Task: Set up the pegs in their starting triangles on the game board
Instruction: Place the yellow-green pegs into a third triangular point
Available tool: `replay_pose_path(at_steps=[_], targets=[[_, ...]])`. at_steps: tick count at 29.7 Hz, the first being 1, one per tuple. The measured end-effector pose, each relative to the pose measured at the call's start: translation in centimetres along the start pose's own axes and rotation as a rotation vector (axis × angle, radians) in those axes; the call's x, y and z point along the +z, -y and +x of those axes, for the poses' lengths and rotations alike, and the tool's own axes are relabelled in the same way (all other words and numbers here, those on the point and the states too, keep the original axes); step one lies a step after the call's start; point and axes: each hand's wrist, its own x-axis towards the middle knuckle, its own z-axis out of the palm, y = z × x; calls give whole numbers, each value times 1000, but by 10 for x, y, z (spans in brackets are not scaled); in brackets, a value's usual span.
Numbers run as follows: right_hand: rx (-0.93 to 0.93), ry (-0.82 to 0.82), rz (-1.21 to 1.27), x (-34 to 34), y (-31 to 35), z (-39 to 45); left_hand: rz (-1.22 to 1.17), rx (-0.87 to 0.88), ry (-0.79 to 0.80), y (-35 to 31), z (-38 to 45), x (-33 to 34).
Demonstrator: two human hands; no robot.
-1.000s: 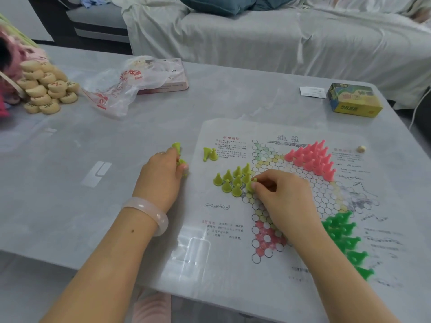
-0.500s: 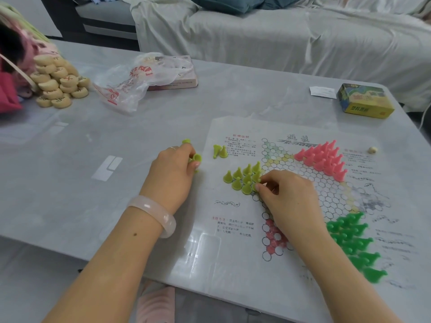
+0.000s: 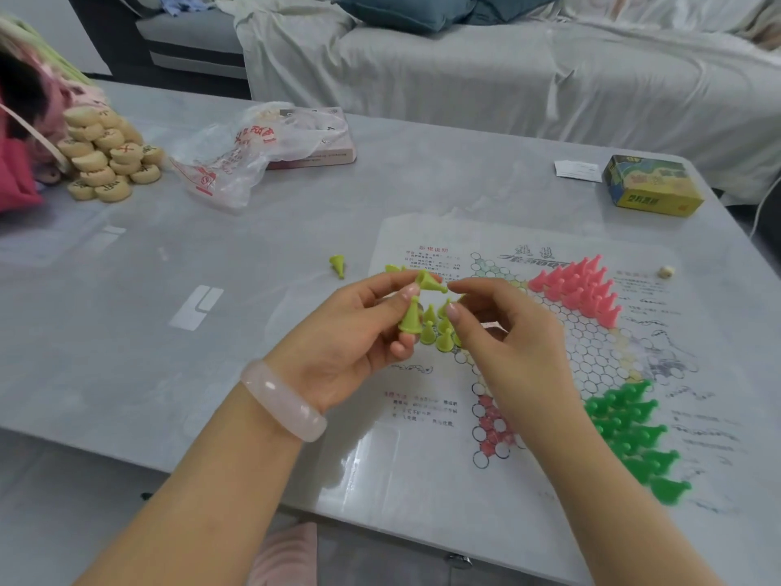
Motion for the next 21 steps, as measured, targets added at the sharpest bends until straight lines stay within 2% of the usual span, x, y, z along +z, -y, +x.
replay_pose_path(at_steps=[5, 16, 18, 21], targets=[[98, 3, 289, 4, 4, -1, -43, -2, 65, 3, -1, 7], [314, -77, 696, 1, 0, 1, 201, 112, 40, 13, 0, 14], [276, -109, 597, -9, 1, 4, 197, 112, 3, 11, 1, 10], [139, -100, 158, -25, 0, 5, 135, 108, -59, 6, 3, 3]])
